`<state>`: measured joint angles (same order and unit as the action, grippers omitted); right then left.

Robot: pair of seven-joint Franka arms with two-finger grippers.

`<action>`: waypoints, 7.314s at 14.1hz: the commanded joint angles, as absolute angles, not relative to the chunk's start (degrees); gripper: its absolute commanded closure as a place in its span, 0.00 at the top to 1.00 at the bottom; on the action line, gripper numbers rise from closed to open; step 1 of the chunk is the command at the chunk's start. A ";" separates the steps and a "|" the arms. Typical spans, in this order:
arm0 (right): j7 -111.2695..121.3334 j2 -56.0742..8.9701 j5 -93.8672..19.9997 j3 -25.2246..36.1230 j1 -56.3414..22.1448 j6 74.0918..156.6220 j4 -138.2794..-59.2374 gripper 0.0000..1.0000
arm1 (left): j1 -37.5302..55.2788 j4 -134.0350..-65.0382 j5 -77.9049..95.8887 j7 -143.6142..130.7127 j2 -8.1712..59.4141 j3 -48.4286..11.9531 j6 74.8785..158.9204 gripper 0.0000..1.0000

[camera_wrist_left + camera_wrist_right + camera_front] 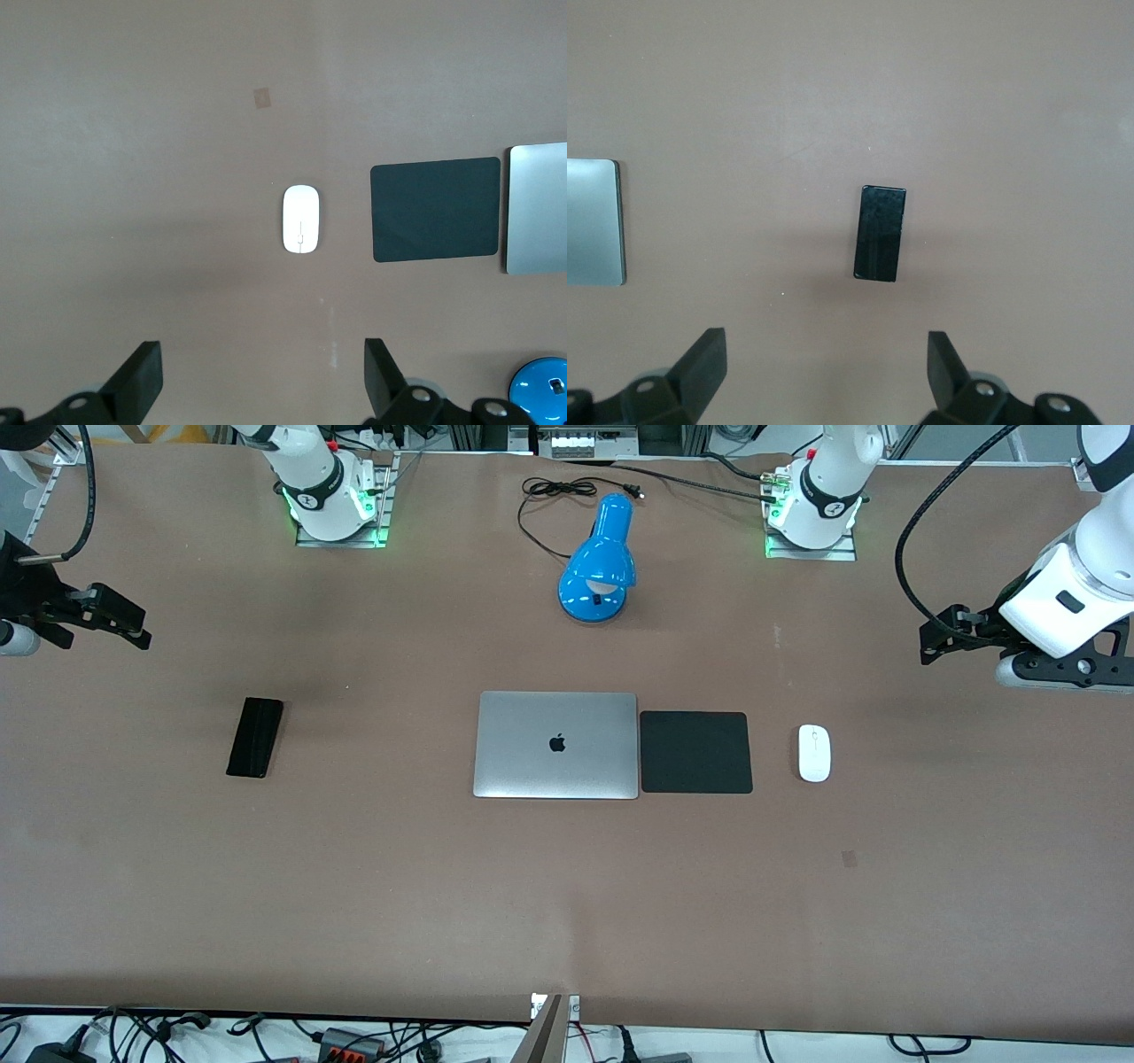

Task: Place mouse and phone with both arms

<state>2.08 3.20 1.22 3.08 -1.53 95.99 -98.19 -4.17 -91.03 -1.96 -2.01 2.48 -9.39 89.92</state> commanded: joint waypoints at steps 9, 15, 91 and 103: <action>2.11 0.54 2.20 3.08 -0.97 95.45 -98.79 1.00 | -4.66 -92.02 -1.58 -1.59 1.67 -9.76 90.44 1.00; 2.02 -5.53 2.46 3.08 2.46 102.81 -102.29 1.00 | -3.96 -91.58 -1.85 -1.84 10.52 -9.84 97.18 1.00; -21.01 -33.84 -4.57 -1.76 -23.55 133.59 -108.90 0.90 | 6.95 -102.75 -13.62 -25.14 35.69 -19.51 128.95 1.00; -20.57 -23.99 -3.35 0.53 -19.17 103.58 -85.48 1.00 | -5.52 -100.90 -13.62 -15.65 19.09 -19.86 113.74 1.00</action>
<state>-21.35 -23.58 -4.29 0.55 -20.99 111.21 -93.31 -3.13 -99.80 -12.40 -17.31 23.30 -19.41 115.68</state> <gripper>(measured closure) 0.000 0.000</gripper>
